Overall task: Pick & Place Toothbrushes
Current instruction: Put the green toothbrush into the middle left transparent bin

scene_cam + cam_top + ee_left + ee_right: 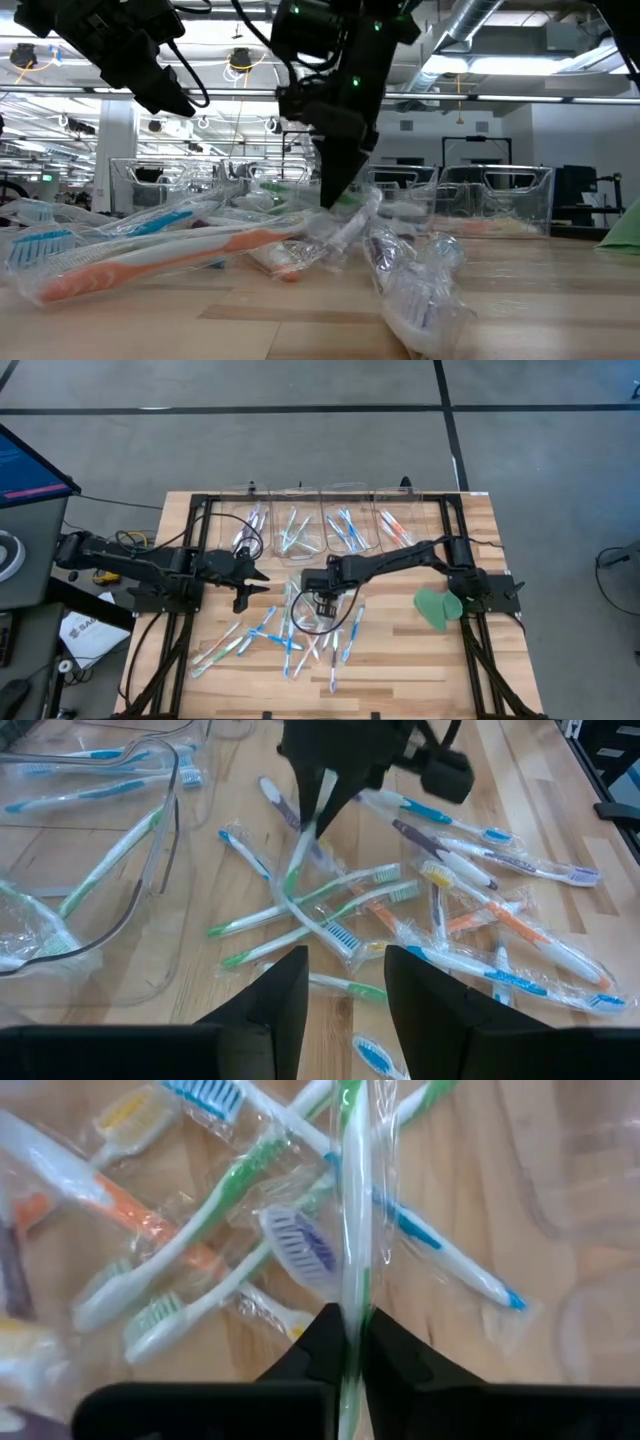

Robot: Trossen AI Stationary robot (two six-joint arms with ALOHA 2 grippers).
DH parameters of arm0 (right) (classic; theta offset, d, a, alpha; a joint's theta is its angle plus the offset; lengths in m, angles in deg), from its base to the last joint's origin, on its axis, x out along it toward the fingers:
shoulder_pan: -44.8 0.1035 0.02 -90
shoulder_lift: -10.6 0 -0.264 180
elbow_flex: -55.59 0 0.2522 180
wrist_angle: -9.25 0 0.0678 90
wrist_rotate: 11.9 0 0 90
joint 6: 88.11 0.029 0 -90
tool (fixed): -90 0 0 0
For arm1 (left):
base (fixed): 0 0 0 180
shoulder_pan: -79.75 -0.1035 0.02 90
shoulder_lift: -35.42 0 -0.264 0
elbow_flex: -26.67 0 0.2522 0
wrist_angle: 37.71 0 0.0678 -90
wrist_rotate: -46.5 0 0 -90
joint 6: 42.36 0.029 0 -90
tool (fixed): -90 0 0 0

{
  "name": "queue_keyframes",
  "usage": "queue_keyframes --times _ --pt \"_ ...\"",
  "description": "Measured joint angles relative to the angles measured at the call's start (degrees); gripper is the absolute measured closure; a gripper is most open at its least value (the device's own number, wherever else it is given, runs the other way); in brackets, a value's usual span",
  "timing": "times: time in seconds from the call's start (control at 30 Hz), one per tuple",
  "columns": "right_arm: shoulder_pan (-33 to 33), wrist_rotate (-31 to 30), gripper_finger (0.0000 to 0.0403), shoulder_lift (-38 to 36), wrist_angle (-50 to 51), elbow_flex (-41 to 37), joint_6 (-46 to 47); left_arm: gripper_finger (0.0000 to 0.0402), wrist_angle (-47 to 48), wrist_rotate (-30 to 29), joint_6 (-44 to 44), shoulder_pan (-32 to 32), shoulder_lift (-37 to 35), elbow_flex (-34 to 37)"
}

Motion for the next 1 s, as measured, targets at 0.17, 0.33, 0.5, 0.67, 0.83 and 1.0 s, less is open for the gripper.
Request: queue_keyframes --times 0.17,0.33,0.5,0.67,0.83,1.0 --pt "1.11 -1.58 0.0368 0.0 6.37 4.71 1.06 0.0276 0.04 0.0 0.0 0.0 0.0 0.0" --pt "2.6 -3.65 0.0393 0.0 10.49 8.73 1.04 0.0276 0.11 0.02 0.0 0.0 0.0 0.0" --pt "3.82 -7.16 0.0375 0.0 13.3 11.38 1.05 0.0276 0.04 0.02 -0.02 0.0 0.03 1.43" --pt "4.42 -7.59 0.0392 0.0 13.89 12.47 1.04 0.0276 -2.49 0.02 -0.02 0.0 0.04 3.43" --pt "4.43 -7.59 0.0383 0.0 14.72 12.62 1.04 0.0276 -3.27 0.02 -0.01 0.0 0.02 3.58" --pt "4.41 -7.59 0.039 0.0 15.42 12.62 1.04 0.0276 -3.47 0.02 -0.01 0.0 0.02 3.58"
